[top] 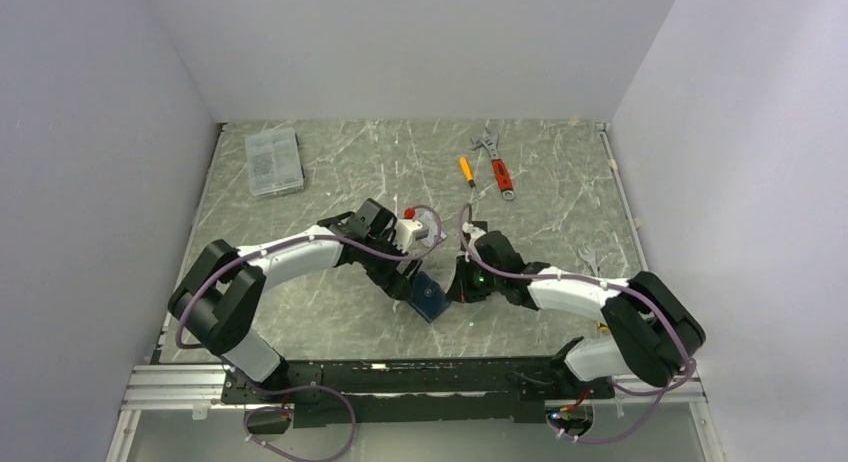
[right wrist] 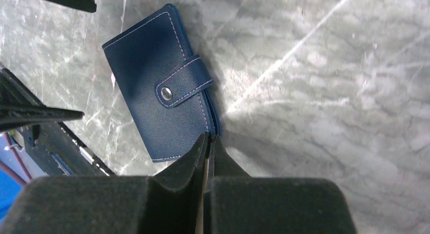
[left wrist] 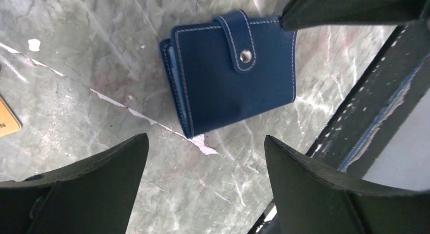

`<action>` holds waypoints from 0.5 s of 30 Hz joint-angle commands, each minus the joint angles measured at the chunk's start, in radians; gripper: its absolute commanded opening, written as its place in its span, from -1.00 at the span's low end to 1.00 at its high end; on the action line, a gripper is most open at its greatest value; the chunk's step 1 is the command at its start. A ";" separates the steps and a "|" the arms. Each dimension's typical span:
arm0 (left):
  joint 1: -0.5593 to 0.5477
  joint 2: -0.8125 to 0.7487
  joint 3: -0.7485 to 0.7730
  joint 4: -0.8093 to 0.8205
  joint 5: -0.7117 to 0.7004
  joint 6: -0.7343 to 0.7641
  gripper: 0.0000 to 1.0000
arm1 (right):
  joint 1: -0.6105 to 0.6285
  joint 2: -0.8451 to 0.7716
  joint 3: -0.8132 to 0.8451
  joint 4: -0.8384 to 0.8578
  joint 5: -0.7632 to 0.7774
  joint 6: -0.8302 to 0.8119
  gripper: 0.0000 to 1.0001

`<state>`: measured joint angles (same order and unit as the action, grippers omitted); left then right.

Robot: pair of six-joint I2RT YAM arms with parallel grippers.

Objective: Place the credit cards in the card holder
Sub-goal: Open the card holder at the center of the board.

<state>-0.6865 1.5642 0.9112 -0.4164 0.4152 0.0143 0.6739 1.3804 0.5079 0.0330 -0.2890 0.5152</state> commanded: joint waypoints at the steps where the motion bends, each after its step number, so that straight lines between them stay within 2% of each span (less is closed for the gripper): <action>1: 0.052 0.057 0.056 -0.004 0.189 -0.091 0.84 | 0.000 -0.072 -0.068 0.058 0.026 0.071 -1.00; 3: 0.083 0.083 0.053 0.006 0.284 -0.119 0.89 | -0.001 -0.105 -0.097 0.090 0.040 0.106 -1.00; 6: 0.095 0.109 0.045 0.017 0.317 -0.152 0.92 | 0.000 -0.109 -0.131 0.122 0.077 0.164 -1.00; 10: 0.095 0.100 -0.007 0.056 0.270 -0.223 0.89 | -0.006 -0.058 -0.137 0.080 0.170 0.236 -1.00; 15: 0.088 0.106 -0.024 0.070 0.227 -0.270 0.87 | -0.015 0.009 -0.114 0.067 0.187 0.257 -1.00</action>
<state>-0.5888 1.6707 0.9031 -0.3695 0.6575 -0.1917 0.6727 1.3159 0.3893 0.1436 -0.2127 0.7437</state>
